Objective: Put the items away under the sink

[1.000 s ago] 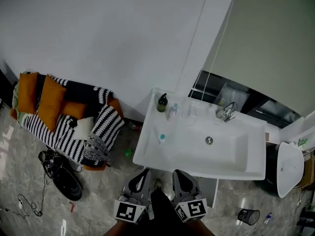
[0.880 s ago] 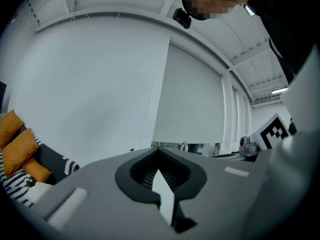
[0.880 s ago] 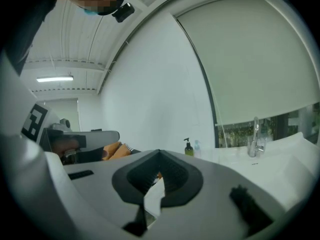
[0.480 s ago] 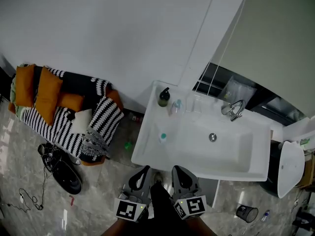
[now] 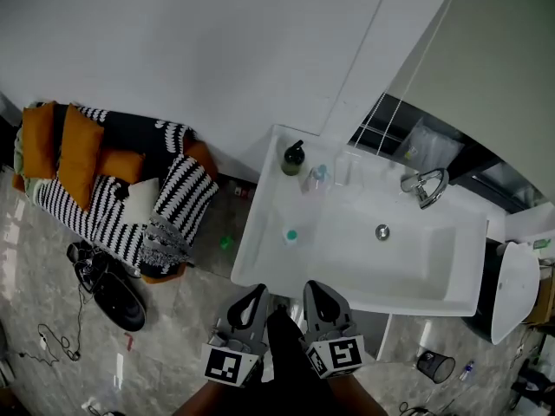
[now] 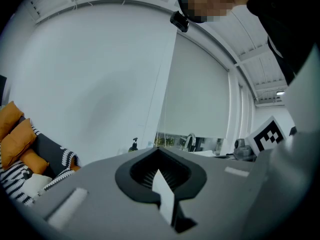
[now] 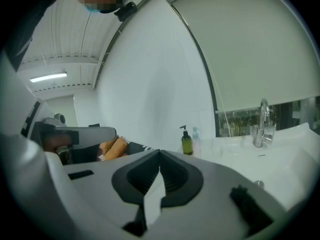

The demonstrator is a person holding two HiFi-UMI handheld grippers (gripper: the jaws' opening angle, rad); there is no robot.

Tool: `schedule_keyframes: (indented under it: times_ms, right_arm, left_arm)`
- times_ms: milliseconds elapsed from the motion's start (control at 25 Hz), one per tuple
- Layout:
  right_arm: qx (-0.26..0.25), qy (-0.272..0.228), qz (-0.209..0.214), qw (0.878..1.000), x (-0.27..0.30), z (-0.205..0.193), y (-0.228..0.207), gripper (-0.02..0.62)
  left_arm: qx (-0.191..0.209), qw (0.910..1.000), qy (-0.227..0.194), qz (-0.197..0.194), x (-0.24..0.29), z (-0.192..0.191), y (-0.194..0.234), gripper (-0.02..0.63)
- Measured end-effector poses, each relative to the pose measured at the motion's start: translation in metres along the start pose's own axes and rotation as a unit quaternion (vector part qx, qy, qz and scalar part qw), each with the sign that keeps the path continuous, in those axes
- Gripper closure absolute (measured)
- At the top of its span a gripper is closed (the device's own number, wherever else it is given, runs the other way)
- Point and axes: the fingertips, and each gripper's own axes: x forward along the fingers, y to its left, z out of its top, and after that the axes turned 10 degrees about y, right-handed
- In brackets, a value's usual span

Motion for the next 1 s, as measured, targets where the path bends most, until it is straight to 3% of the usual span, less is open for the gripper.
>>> schedule_keyframes:
  times_ms: [240, 840, 1000]
  right_arm:
    - [0.006, 0.012, 0.0, 1.0, 0.017, -0.009, -0.008, 0.58]
    - [0.015, 0.048, 0.013, 0.999, 0.068, -0.034, -0.028, 0.543]
    - [0.01, 0.056, 0.019, 0.998, 0.077, -0.034, -0.034, 0.52]
  left_arm:
    - [0.02, 0.9995, -0.026, -0.002, 0.013, 0.006, 0.006, 0.6]
    - [0.005, 0.9999, -0.01, 0.012, 0.044, -0.01, 0.028, 0.598]
    - [0.002, 0.9997, 0.012, 0.02, 0.051, -0.017, 0.033, 0.598]
